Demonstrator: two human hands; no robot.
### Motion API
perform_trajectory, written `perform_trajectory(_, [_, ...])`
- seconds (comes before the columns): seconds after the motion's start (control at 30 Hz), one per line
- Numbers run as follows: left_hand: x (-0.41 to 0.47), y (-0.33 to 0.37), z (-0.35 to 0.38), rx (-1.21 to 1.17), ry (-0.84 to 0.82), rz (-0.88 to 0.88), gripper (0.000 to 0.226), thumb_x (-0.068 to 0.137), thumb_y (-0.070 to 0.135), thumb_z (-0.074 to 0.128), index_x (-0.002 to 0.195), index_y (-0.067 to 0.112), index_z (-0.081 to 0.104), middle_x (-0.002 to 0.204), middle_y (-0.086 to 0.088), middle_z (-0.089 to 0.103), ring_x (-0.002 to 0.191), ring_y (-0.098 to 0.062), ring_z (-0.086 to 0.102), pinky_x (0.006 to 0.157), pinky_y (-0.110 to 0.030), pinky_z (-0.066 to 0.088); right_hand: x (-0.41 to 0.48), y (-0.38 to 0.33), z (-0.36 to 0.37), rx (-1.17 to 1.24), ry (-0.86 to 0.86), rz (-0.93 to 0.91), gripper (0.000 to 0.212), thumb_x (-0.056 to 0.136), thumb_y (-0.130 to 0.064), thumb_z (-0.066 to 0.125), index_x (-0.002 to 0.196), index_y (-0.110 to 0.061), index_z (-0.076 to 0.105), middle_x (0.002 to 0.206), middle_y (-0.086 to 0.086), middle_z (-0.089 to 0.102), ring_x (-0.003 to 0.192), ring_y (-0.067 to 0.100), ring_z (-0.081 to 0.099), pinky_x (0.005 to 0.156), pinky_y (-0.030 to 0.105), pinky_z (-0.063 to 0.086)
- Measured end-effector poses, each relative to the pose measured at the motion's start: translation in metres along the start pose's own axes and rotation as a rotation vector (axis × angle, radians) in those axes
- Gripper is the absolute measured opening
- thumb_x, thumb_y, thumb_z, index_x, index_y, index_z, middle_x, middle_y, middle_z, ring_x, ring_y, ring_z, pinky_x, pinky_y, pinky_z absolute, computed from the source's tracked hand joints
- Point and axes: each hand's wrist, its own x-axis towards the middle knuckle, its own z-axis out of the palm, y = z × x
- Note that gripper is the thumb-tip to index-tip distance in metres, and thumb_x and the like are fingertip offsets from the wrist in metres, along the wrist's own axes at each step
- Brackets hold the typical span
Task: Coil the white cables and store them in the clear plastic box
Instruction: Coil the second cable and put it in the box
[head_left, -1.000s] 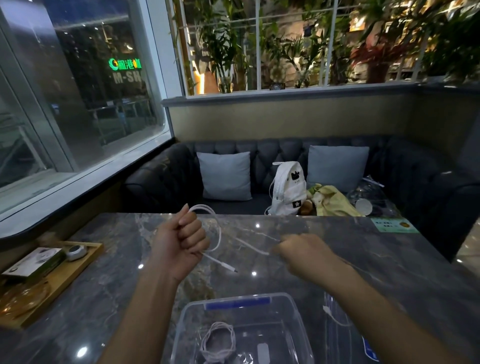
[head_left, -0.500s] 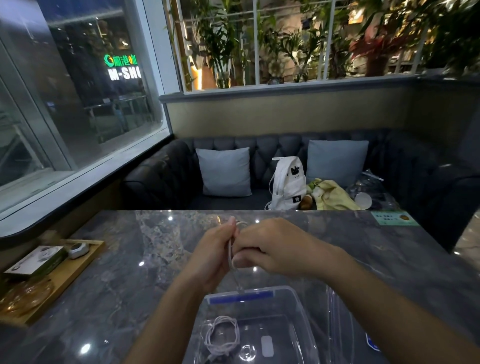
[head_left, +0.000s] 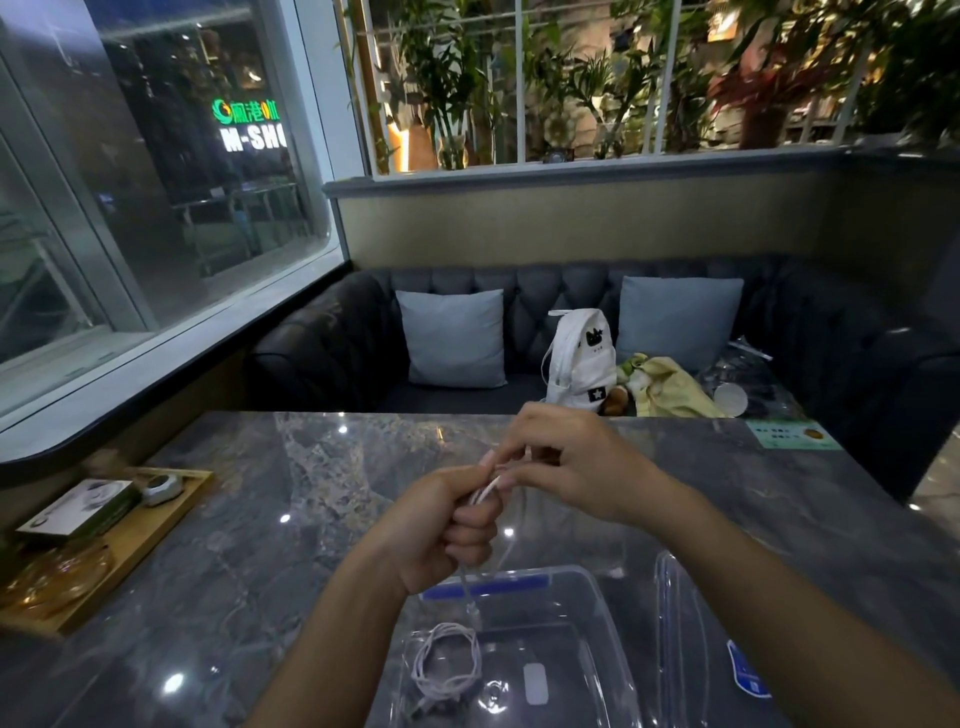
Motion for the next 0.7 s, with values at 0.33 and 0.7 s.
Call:
perform_trajectory(0.33, [-0.004, -0.004, -0.007, -0.12, -0.204, 0.044, 0.036, 0.087, 0.041, 0.051, 0.061, 0.017, 0.048, 0.04, 0.011, 0.036, 0.034, -0.003, 0.032, 0.042, -0.019, 0.034, -0.001, 0.005, 0.005, 0.034, 0.176, -0.05, 0.008, 0.075, -0.015, 0.072, 0.077, -0.008, 0.071, 0.07, -0.001, 0.064, 0.064, 0.003, 0.054, 0.062, 0.016, 0.044])
perform_trajectory(0.7, [-0.001, -0.001, -0.007, -0.386, -0.326, 0.129, 0.027, 0.083, 0.031, 0.065, 0.064, 0.015, 0.055, 0.045, 0.008, 0.024, 0.035, -0.006, 0.019, 0.035, -0.015, 0.02, 0.0, 0.02, 0.004, 0.287, 0.217, 0.069, 0.01, 0.077, -0.005, 0.068, 0.086, -0.004, 0.072, 0.065, -0.02, 0.063, 0.065, -0.005, 0.058, 0.062, 0.008, 0.041])
